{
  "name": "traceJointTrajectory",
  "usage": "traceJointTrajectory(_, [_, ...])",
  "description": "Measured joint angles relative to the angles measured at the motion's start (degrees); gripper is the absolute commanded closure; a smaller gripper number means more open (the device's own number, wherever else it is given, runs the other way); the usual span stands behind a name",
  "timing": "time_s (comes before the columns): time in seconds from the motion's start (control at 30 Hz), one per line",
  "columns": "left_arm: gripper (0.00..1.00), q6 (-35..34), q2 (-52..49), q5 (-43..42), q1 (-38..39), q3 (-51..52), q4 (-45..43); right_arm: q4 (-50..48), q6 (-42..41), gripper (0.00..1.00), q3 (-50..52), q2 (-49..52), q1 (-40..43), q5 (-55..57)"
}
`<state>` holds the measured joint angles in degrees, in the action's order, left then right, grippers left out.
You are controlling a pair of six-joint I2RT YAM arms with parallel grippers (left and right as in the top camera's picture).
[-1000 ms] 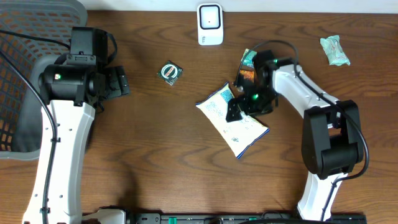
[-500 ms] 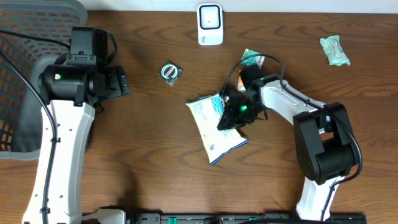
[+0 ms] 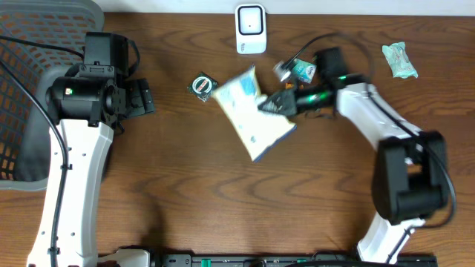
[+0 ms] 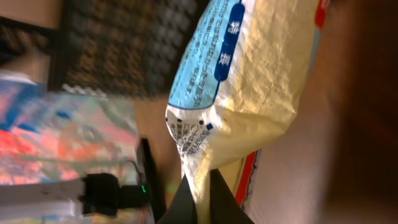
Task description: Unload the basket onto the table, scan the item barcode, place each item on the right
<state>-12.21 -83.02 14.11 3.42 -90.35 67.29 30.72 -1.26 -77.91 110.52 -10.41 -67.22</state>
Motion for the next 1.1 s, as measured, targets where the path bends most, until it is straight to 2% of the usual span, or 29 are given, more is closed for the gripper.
traceJointTrajectory(0.2, [0.02,0.0,0.0,0.0,0.0,0.0,0.0,-6.4,-5.4,0.99,-1.0,-7.6,3.8,-5.9])
traceJointTrajectory(0.4, [0.02,0.0,0.0,0.0,0.0,0.0,0.0,-14.0,-10.8,0.99,-1.1,-8.8,4.1,-10.8])
traceJointTrajectory(0.63, [0.02,0.0,0.0,0.0,0.0,0.0,0.0,-13.9,-13.6,0.99,-1.1,-8.8,4.1,-11.3])
traceJointTrajectory(0.8, [0.02,0.0,0.0,0.0,0.0,0.0,0.0,-5.6,-12.7,0.75,-1.3,-8.8,3.9,-2.3])
traceJointTrajectory(0.9, [0.02,0.0,0.0,0.0,0.0,0.0,0.0,2.7,-10.0,0.65,-1.5,-8.8,2.7,9.8])
traceJointTrajectory(1.0, [0.02,0.0,0.0,0.0,0.0,0.0,0.0,8.1,-5.7,0.46,-1.5,-8.8,0.2,20.4])
traceJointTrajectory(1.1, [0.02,0.0,0.0,0.0,0.0,0.0,0.0,11.9,-1.0,0.41,-1.5,-8.8,-4.0,31.1])
